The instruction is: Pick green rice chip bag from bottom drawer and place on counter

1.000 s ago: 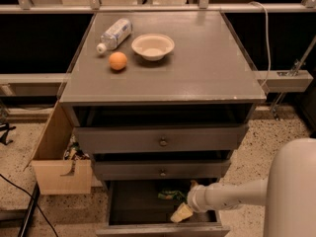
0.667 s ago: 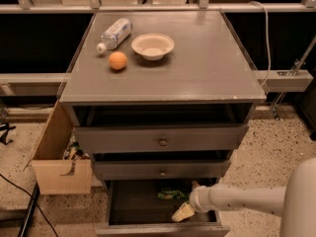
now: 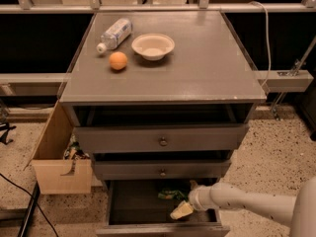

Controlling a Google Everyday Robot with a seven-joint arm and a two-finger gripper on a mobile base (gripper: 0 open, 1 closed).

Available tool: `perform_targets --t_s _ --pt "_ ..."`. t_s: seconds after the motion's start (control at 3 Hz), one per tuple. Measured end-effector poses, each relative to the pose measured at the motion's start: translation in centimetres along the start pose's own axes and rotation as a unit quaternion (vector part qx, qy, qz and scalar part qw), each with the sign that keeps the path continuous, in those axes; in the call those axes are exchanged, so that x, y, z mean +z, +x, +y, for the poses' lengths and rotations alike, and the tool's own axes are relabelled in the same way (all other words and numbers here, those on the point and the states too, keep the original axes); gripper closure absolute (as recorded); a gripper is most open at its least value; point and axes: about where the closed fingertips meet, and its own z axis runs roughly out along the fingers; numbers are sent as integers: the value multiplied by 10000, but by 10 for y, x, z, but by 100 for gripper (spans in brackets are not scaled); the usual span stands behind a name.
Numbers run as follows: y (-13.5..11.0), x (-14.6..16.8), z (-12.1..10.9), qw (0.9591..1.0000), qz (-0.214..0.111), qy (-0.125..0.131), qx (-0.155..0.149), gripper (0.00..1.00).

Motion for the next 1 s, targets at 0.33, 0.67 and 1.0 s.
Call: perform_targets --t_s 0.33,0.67,1.0 --pt "0 1 2 9999 41 63 -83 0" --pt "9 13 1 10000 -32 23 -60 0" --pt "21 30 -7 9998 -196 -54 85 0"
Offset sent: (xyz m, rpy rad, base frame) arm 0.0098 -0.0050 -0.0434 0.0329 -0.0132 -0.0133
